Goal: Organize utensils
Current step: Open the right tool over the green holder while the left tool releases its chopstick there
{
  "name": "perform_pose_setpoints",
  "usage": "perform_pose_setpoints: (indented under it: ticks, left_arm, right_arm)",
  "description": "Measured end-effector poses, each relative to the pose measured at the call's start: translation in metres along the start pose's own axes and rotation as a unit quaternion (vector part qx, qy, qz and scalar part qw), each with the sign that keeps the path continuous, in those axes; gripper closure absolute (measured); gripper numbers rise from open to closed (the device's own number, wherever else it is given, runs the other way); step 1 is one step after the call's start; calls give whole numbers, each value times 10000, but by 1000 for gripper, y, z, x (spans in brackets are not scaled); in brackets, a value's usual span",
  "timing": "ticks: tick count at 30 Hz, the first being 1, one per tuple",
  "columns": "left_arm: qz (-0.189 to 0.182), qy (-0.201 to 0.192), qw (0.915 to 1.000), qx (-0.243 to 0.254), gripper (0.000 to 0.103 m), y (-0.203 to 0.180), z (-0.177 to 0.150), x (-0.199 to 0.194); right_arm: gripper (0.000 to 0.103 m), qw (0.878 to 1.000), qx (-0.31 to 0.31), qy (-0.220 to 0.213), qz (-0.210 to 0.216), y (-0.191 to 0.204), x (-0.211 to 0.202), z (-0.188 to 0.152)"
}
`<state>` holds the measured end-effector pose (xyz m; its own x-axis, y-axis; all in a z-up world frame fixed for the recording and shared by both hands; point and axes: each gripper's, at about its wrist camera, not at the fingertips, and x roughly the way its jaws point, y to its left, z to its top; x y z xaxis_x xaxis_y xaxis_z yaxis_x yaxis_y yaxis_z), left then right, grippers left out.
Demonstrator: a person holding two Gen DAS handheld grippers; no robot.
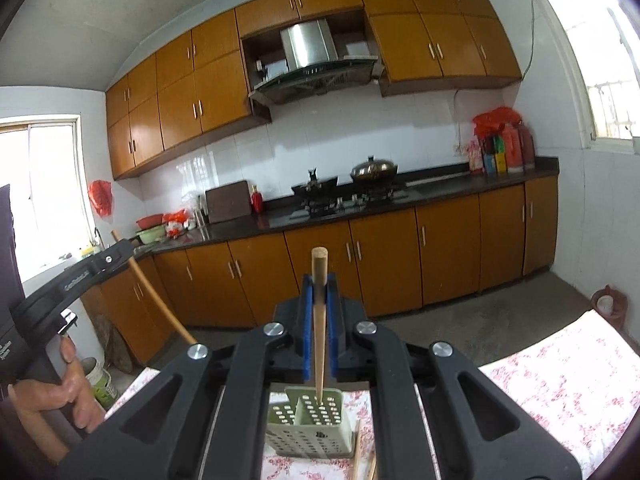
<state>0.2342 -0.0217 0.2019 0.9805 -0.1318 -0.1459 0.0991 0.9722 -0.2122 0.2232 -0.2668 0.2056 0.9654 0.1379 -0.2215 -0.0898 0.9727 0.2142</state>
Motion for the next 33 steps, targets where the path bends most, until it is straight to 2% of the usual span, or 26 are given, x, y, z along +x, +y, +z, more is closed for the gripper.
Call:
perform_pose_setpoints:
  ticks: [7, 12, 16, 18, 20, 21, 25, 29, 33]
  left_arm:
    - [5, 576, 9983, -131, 96, 10, -46, 24]
    - [-48, 835, 9963, -180, 96, 16, -58, 26]
    - [-58, 866, 9960, -228, 95, 20, -56, 22]
    - [-50, 859, 9960, -227, 91, 23, -53, 18]
    - [-41, 786, 9966, -226, 75, 24, -48, 10]
    - [-23, 724, 9971, -224, 71, 27, -45, 4]
    - [-6, 606, 9979, -220, 69, 37, -41, -14]
    - [62, 626, 9977, -243, 68, 53, -47, -32]
    - [323, 835, 9958, -193, 68, 75, -68, -44]
  right_arm:
    - [95, 9990, 9, 437, -26, -1, 33, -36]
    - [94, 9981, -3, 611, -53, 0, 42, -50]
    - [87, 9984, 56, 554, -106, -3, 34, -52]
    - [84, 9986, 108, 500, -160, -7, 27, -52]
    - [80, 9987, 153, 415, -251, -13, 16, -51]
    - [77, 9986, 187, 374, -315, -17, 10, -50]
    - [75, 9974, 287, 349, -564, -35, -11, -57]
    - [74, 9933, 278, 556, -977, -55, -25, -82]
    - [74, 9853, 301, 1134, -1241, -75, -20, -128]
